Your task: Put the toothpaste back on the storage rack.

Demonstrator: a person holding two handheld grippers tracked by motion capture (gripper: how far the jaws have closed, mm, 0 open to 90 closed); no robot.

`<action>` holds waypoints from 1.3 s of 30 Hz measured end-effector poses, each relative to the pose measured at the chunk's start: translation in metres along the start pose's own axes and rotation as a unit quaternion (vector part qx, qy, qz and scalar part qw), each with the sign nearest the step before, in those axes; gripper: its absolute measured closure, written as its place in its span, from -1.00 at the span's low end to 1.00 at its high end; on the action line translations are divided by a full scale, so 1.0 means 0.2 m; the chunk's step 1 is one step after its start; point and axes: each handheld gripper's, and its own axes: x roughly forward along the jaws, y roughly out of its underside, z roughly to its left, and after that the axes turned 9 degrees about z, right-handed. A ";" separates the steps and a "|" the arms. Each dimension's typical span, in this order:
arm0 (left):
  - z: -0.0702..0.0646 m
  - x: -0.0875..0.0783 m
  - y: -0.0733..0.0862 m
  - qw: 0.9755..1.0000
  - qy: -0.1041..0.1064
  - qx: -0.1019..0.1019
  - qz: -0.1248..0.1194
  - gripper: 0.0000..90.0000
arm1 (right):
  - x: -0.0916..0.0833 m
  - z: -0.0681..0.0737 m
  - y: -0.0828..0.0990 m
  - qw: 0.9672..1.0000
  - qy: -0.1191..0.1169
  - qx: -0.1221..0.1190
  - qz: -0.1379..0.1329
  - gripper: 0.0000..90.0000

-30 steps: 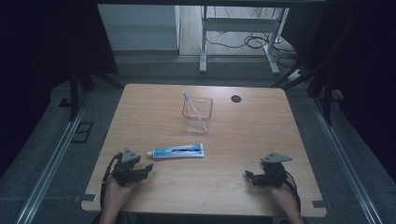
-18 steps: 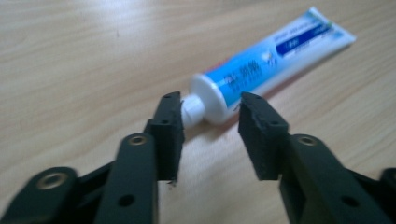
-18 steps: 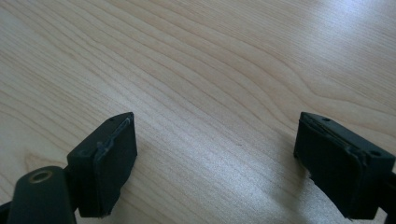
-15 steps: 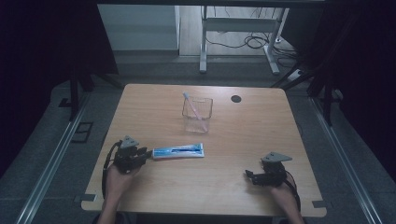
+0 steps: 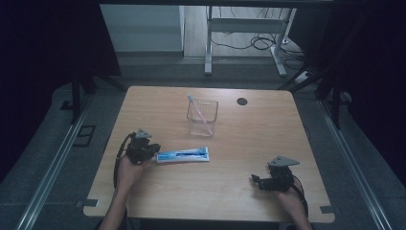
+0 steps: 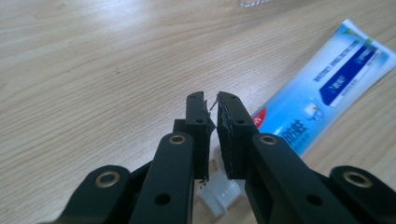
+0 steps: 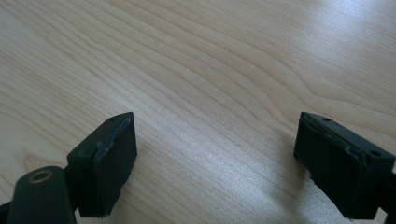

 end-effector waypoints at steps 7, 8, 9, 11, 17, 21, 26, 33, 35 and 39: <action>0.00 0.02 0.01 1.000 0.013 -0.005 0.002 0.84 | 0.00 0.00 0.00 1.000 0.000 0.000 0.000 -0.71; 0.00 0.02 0.01 1.000 0.015 -0.004 0.003 0.84 | 0.00 0.00 0.00 1.000 0.000 0.000 0.000 -0.71; 0.00 0.02 0.01 1.000 0.015 -0.002 0.005 0.84 | 0.00 0.00 0.00 1.000 0.000 0.000 0.000 -0.71; -0.01 0.03 0.01 1.000 0.017 -0.001 0.008 0.84 | 0.00 0.00 0.00 1.000 0.000 0.000 0.000 -0.71; -0.03 0.03 0.05 1.000 0.021 0.002 0.012 0.82 | 0.00 0.00 0.00 1.000 0.000 0.000 0.000 -0.71; -0.05 0.01 0.07 1.000 0.024 0.005 0.014 0.80 | 0.00 0.00 0.00 1.000 0.000 0.000 0.000 -0.71; -0.07 -0.01 0.10 0.999 0.027 0.008 0.015 0.79 | 0.00 0.00 0.00 1.000 0.000 0.000 0.000 -0.71; -0.11 -0.04 0.14 0.999 0.034 0.014 0.015 0.76 | 0.00 0.00 0.00 1.000 0.000 0.000 0.000 -0.71; -0.12 -0.05 0.15 0.999 0.036 0.013 0.015 0.76 | 0.00 0.00 0.00 1.000 0.000 0.000 0.000 -0.71; -0.16 -0.06 0.17 0.999 0.038 0.017 0.017 0.75 | 0.00 0.00 0.00 1.000 0.000 -0.001 0.000 -0.71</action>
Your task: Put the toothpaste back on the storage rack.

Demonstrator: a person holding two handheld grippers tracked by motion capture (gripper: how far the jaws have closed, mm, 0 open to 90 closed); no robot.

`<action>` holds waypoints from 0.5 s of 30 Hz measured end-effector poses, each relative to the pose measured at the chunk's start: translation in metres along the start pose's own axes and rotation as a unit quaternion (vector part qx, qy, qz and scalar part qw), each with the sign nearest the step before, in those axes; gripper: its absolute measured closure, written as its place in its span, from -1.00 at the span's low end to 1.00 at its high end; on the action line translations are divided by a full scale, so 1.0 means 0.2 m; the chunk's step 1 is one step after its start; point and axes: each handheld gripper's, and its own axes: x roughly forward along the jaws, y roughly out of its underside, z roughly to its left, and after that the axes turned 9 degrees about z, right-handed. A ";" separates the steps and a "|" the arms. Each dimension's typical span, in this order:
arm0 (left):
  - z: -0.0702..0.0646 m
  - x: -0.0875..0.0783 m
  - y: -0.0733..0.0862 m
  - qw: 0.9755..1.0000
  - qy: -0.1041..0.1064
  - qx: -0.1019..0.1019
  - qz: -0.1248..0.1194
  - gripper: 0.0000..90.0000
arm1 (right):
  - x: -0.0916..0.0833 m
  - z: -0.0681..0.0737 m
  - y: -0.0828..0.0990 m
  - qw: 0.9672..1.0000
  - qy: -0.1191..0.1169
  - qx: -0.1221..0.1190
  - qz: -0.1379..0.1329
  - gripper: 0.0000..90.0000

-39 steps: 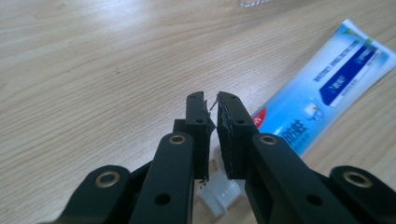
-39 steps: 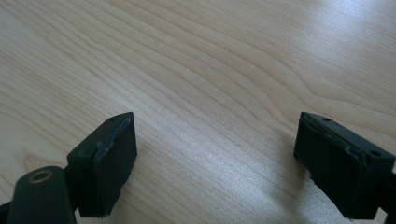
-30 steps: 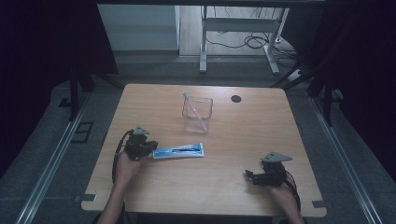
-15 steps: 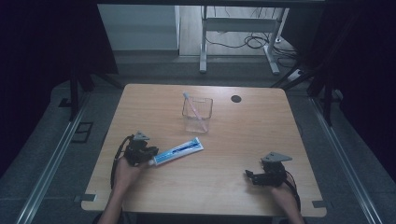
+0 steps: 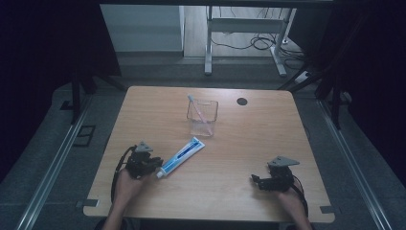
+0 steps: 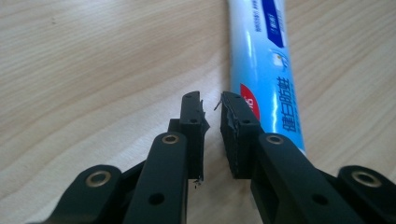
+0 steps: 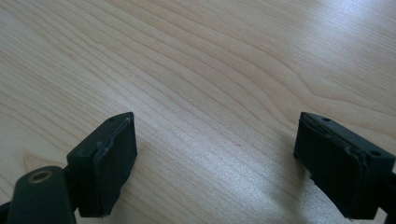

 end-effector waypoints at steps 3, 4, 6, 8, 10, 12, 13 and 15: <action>-0.03 0.00 0.01 1.000 0.003 0.005 0.001 0.75 | 0.00 0.00 0.00 1.000 0.000 0.000 0.000 -0.71; -0.04 0.00 0.01 1.000 0.005 0.009 0.001 0.75 | 0.00 0.00 0.00 1.000 0.000 0.000 0.000 -0.71; -0.06 0.01 0.02 1.000 0.005 0.009 0.003 0.74 | 0.00 0.00 0.00 1.000 0.000 0.000 0.000 -0.71; -0.07 0.01 0.02 1.000 0.001 0.013 0.007 0.73 | 0.00 0.00 0.00 1.000 0.001 0.000 0.000 -0.71; -0.06 0.01 0.01 1.000 -0.002 0.011 0.006 0.68 | 0.00 0.00 0.00 1.000 0.000 0.000 0.000 -0.71; -0.06 -0.01 0.00 1.000 -0.001 0.005 0.001 0.61 | 0.00 0.00 0.00 1.000 0.000 0.000 0.000 -0.71; -0.06 -0.01 0.00 1.000 -0.002 -0.001 0.000 0.59 | 0.00 0.00 0.00 1.000 0.000 -0.001 0.000 -0.71; -0.05 -0.03 -0.02 1.000 -0.004 -0.002 0.000 0.47 | 0.00 0.00 0.00 1.000 0.000 0.000 0.000 -0.71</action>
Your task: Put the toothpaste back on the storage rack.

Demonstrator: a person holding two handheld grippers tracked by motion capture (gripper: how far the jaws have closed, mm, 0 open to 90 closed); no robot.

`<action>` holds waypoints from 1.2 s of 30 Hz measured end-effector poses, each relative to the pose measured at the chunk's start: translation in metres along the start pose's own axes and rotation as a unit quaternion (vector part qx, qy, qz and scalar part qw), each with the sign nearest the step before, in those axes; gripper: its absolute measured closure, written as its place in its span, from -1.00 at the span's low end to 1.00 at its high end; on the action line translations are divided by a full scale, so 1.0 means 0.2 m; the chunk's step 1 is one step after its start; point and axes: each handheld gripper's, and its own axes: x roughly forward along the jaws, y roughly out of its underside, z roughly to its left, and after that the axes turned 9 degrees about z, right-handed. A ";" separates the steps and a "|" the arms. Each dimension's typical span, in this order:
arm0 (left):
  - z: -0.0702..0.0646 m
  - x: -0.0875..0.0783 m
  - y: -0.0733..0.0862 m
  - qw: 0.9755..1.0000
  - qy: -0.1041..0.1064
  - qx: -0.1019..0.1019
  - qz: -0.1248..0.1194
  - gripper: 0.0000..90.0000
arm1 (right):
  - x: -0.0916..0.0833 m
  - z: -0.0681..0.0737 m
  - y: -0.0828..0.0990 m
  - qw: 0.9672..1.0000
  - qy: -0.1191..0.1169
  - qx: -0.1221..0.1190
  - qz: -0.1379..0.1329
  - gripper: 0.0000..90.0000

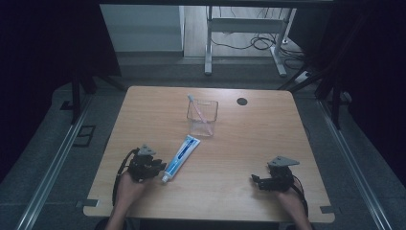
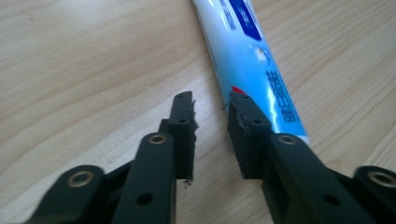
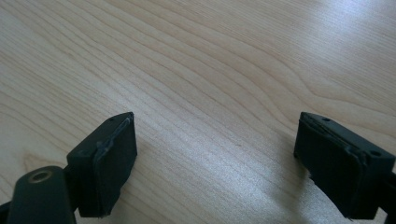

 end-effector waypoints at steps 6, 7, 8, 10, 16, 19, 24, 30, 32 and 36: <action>0.00 -0.03 -0.06 1.000 0.001 -0.004 0.010 0.21 | 0.00 0.00 0.00 1.000 0.000 0.000 0.000 -0.71; 0.00 -0.03 -0.07 1.000 -0.001 -0.001 0.014 0.17 | 0.00 0.00 0.00 1.000 0.000 0.000 0.000 -0.71; 0.00 -0.03 -0.08 1.000 -0.004 0.001 0.017 0.14 | 0.00 0.00 0.00 1.000 0.000 0.000 0.000 -0.71; -0.01 -0.03 -0.11 1.000 -0.004 0.002 0.019 0.10 | 0.00 0.00 0.00 1.000 0.000 0.000 0.000 -0.71; -0.04 0.00 -0.19 0.999 -0.007 0.005 0.040 -0.07 | 0.00 0.00 0.00 1.000 0.000 0.001 0.001 -0.71; -0.06 0.03 -0.23 0.999 -0.005 0.007 0.049 -0.11 | 0.00 0.00 0.00 1.000 0.000 0.001 0.001 -0.71; -0.08 0.08 -0.28 0.998 -0.007 0.014 0.065 -0.12 | 0.00 0.00 0.00 1.000 -0.001 0.001 0.001 -0.71; -0.10 0.14 -0.34 0.996 -0.011 0.021 0.083 -0.12 | 0.00 0.00 0.00 1.000 -0.001 0.002 0.000 -0.71; -0.11 0.17 -0.35 0.996 -0.012 0.019 0.087 -0.12 | 0.00 0.00 0.00 1.000 0.000 0.002 0.001 -0.71; -0.12 0.21 -0.38 0.995 -0.010 0.022 0.100 -0.12 | 0.00 0.00 0.00 1.000 0.000 0.002 0.001 -0.71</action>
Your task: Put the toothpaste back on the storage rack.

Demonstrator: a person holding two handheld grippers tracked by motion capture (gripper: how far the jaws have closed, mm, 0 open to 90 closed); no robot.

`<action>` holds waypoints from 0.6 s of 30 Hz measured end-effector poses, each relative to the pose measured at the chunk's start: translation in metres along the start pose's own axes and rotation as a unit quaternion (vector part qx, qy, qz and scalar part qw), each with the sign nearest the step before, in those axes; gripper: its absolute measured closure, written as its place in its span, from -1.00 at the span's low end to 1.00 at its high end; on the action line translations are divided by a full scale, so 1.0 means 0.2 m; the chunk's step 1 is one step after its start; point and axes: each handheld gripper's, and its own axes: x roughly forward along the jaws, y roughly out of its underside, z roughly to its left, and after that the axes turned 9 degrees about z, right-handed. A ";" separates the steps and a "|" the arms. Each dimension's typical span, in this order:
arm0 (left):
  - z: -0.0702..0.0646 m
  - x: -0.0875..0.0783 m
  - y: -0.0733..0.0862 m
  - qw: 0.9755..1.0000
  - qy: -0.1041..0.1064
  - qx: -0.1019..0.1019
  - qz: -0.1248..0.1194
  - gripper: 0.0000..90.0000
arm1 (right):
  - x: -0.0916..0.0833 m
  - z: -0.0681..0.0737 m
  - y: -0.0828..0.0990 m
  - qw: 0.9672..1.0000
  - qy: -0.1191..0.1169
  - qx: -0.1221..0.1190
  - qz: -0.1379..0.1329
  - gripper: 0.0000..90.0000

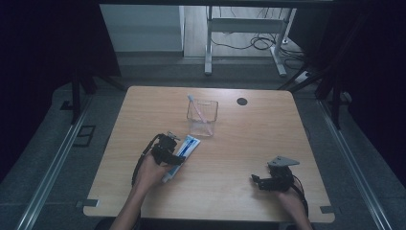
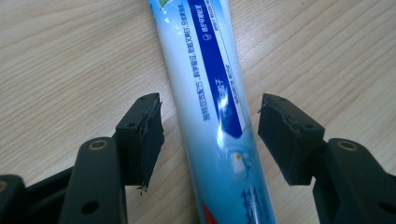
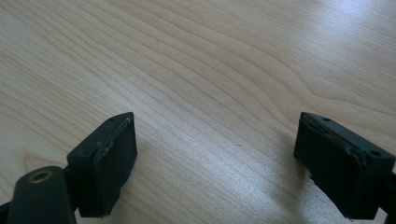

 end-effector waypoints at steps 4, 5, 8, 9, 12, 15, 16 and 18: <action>-0.01 0.03 -0.03 1.000 -0.006 0.002 0.015 -0.11 | 0.00 0.00 0.00 1.000 0.000 0.000 0.000 -0.71; -0.01 0.05 -0.03 1.000 -0.007 0.001 0.019 -0.10 | 0.00 0.00 0.00 1.000 0.000 0.000 0.000 -0.71; -0.01 0.07 -0.05 1.000 -0.009 -0.001 0.026 -0.08 | 0.00 0.00 0.00 1.000 0.000 -0.001 -0.001 -0.71; -0.01 0.07 -0.05 1.000 -0.011 -0.001 0.029 -0.07 | 0.00 0.00 0.00 1.000 0.000 -0.001 -0.001 -0.71; -0.01 0.09 -0.06 0.999 -0.011 -0.005 0.040 -0.04 | 0.00 0.00 0.00 1.000 0.000 -0.001 -0.001 -0.71; -0.01 0.09 -0.07 0.999 -0.009 -0.014 0.045 0.02 | 0.00 0.00 0.00 1.000 0.000 -0.001 -0.001 -0.71; -0.01 0.08 -0.07 0.999 -0.007 -0.015 0.048 0.06 | 0.00 0.00 0.00 1.000 0.000 -0.001 -0.001 -0.71; -0.01 0.08 -0.07 0.999 -0.003 -0.016 0.050 0.17 | 0.00 0.00 0.00 1.000 0.000 0.000 0.000 -0.71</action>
